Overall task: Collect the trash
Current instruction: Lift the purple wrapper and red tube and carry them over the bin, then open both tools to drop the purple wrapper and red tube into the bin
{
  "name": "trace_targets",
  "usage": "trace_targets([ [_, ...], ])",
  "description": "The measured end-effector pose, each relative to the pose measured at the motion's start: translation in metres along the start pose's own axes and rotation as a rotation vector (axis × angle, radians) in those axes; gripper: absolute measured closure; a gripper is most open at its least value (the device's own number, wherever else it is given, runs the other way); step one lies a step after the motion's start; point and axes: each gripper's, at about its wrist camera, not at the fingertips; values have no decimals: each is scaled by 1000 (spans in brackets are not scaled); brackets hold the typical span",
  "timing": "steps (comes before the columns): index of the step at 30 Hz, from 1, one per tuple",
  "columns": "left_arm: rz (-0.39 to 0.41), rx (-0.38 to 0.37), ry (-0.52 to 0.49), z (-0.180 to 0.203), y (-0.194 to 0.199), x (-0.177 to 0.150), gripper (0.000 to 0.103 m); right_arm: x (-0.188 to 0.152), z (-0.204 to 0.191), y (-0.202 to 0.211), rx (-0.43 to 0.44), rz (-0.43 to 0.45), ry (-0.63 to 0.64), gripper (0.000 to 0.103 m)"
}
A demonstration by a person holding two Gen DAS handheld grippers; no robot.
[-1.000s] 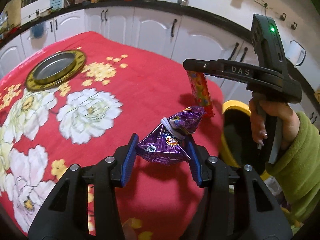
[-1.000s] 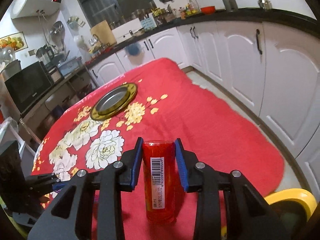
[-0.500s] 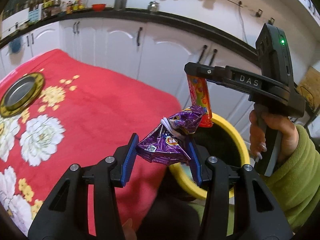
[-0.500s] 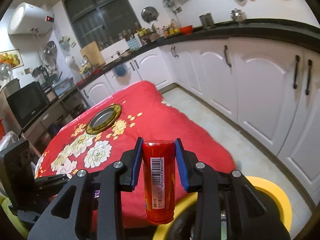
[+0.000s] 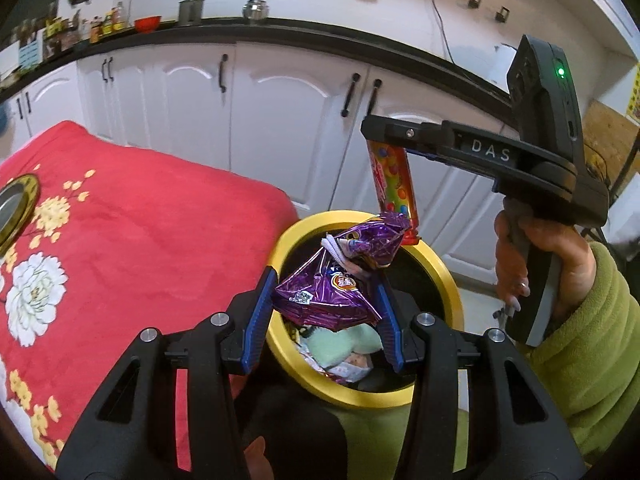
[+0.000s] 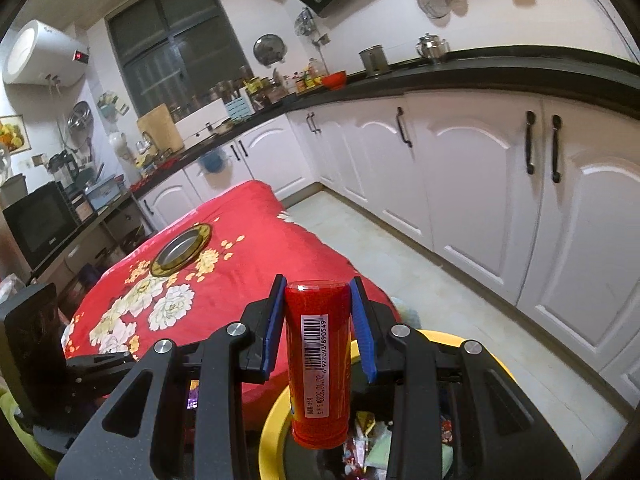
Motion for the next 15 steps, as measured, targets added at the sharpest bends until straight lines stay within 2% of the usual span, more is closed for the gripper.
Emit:
trace_targets([
  [15,-55,-49,-71,31,-30,-2,64,-15,29,20,-40,-9,-38,72],
])
Point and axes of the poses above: each gripper's, at about its wrist camera, not at the fingertips, and y roughly against the way its jaws point, z to its right, x to its top, and after that the axes turned 2 degrees about z, right-handed
